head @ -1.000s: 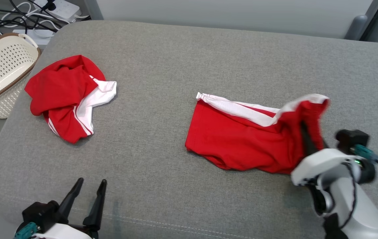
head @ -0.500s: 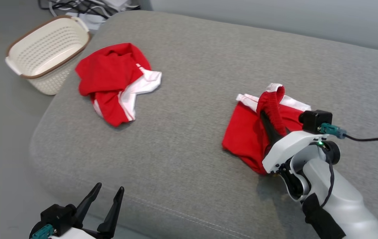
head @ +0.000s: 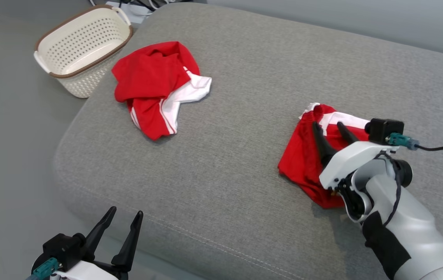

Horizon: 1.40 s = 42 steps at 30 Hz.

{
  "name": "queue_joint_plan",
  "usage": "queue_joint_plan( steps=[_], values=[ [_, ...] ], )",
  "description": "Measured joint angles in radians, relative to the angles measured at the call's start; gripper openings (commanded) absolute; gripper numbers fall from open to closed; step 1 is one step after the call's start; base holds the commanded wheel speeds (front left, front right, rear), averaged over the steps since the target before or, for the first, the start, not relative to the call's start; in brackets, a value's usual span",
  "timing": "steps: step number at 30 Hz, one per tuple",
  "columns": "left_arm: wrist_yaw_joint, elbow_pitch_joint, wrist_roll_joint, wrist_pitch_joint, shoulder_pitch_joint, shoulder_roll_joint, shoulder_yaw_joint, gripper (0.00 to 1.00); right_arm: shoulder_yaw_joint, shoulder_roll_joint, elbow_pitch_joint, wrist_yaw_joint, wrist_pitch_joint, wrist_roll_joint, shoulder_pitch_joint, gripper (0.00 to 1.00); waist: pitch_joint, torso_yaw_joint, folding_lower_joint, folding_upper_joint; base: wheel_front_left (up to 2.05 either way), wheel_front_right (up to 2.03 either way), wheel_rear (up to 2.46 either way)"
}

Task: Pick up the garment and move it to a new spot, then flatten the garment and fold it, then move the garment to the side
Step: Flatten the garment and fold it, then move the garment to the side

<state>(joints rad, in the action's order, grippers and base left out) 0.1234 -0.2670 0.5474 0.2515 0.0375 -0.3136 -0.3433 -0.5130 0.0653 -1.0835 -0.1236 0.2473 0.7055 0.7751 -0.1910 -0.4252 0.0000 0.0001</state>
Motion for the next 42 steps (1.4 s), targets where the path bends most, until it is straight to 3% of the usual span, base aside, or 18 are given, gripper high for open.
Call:
queue_joint_plan(
  steps=[3,7,9,12,18,27,32,33,35,42],
  values=[
    [0.000,0.004,0.000,0.000,0.000,0.001,0.006,1.00,0.065,-0.001,0.052,0.000,0.000,-0.003,0.002,1.00,0.000,0.027,-0.0001,-0.0001,0.00,0.00,0.00],
    [0.000,0.027,0.000,0.000,0.000,0.004,0.018,1.00,0.273,-0.002,0.166,0.000,0.001,-0.122,-0.001,1.00,0.000,0.069,0.0000,0.0000,0.00,0.00,0.00],
    [0.000,0.034,-0.001,0.000,0.000,0.007,0.021,1.00,0.368,0.002,0.231,0.000,0.002,-0.188,-0.037,1.00,0.002,0.087,0.0000,0.0000,0.00,0.00,0.00],
    [0.000,0.037,-0.002,0.000,-0.001,0.008,0.021,1.00,0.431,0.006,0.272,0.000,0.003,-0.230,-0.154,1.00,0.006,0.107,0.0000,0.0000,0.00,0.00,0.00],
    [0.000,0.038,-0.002,0.000,-0.001,0.007,0.018,1.00,0.381,-0.003,0.303,0.000,0.003,-0.172,-0.296,1.00,0.007,0.114,0.0000,0.0000,0.00,0.00,0.00],
    [0.000,0.028,0.000,0.000,-0.002,-0.003,0.008,1.00,0.320,-0.005,0.271,0.000,0.003,-0.044,-0.295,1.00,0.002,0.080,0.0000,0.0000,0.00,0.00,0.00],
    [0.000,0.023,0.008,0.000,-0.001,-0.009,0.000,1.00,0.225,0.008,0.228,0.001,0.004,0.069,-0.258,1.00,-0.010,0.047,0.0000,0.0000,0.00,0.00,0.00],
    [0.000,0.023,0.008,0.000,-0.001,-0.011,0.000,1.00,0.211,0.008,0.225,0.001,0.004,0.089,-0.250,0.91,-0.011,0.044,0.0000,0.0000,0.00,0.00,0.00],
    [0.000,0.021,0.009,0.000,-0.001,-0.012,0.000,1.00,0.190,0.008,0.215,0.001,0.004,0.104,-0.239,0.00,-0.012,0.039,-0.0001,0.0000,0.00,0.00,0.00],
    [0.000,0.008,0.008,0.000,-0.002,-0.008,0.012,1.00,0.245,-0.006,0.215,0.000,0.004,0.070,-0.234,0.00,0.014,0.050,0.0000,0.0000,0.00,0.00,0.00]
  ],
)
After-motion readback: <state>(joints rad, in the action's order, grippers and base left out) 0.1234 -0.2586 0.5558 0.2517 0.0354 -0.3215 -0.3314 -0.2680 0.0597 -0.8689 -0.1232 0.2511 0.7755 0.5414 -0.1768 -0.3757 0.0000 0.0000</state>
